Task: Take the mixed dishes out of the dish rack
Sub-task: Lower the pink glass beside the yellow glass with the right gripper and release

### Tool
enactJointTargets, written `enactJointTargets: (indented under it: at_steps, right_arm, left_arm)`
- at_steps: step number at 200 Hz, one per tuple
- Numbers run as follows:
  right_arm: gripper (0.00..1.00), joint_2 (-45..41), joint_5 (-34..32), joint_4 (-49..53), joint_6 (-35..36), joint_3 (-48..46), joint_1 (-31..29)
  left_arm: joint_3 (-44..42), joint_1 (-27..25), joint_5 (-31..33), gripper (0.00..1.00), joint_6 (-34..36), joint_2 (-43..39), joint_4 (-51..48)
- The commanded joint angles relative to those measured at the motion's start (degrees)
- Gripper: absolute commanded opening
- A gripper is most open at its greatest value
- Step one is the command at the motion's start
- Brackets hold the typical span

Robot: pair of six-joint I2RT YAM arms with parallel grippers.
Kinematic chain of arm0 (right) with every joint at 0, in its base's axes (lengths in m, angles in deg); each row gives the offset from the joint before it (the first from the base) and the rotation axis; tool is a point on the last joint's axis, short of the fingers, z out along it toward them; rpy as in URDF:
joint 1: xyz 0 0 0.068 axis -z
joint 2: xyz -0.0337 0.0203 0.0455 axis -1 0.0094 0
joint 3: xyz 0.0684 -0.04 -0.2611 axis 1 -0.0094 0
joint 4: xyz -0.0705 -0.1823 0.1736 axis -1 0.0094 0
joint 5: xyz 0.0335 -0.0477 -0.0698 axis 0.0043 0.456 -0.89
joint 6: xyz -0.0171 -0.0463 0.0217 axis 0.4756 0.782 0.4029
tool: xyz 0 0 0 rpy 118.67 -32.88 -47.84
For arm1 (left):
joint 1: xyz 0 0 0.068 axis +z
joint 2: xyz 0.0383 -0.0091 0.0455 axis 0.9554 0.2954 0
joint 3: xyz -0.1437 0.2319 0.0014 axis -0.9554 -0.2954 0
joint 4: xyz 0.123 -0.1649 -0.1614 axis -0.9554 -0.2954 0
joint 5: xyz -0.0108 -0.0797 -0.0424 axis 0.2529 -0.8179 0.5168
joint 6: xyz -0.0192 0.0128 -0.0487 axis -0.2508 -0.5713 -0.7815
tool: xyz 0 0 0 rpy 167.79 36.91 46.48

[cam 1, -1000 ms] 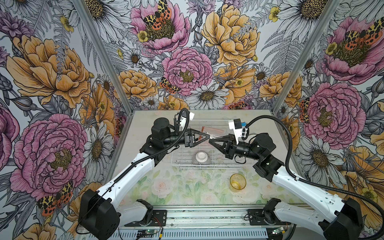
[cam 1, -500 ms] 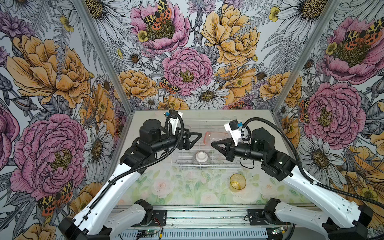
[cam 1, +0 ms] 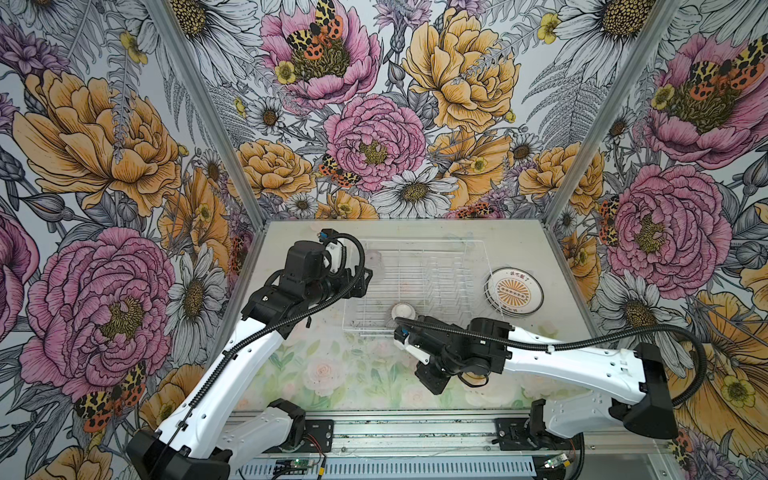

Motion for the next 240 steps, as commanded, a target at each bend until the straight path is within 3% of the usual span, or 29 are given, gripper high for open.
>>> enactJointTargets:
  at_steps: [1,77,198,216,240]
  right_arm:
    - [0.0,3.33,-1.37,2.79,0.19,0.3,-0.39]
    - [0.0,15.75,-2.43,4.04,5.15,2.05,1.07]
    - [0.0,19.71,-4.8,3.7,7.21,2.15,4.67]
    - [0.14,19.3,-5.13,3.74,6.99,2.15,4.78]
    - [0.26,17.97,-5.84,3.72,6.63,1.97,4.81]
  left_arm:
    - [-0.2,0.24,2.83,0.99,1.56,1.03,-0.91]
    - [-0.58,0.56,2.5,0.99,2.64,1.39,-1.17]
    - [-1.23,1.18,1.43,0.99,3.4,3.06,-1.13]
    - [-1.15,1.23,1.54,0.99,3.47,3.61,-1.18]
    - [-1.17,1.03,1.88,0.99,3.45,4.2,-1.13]
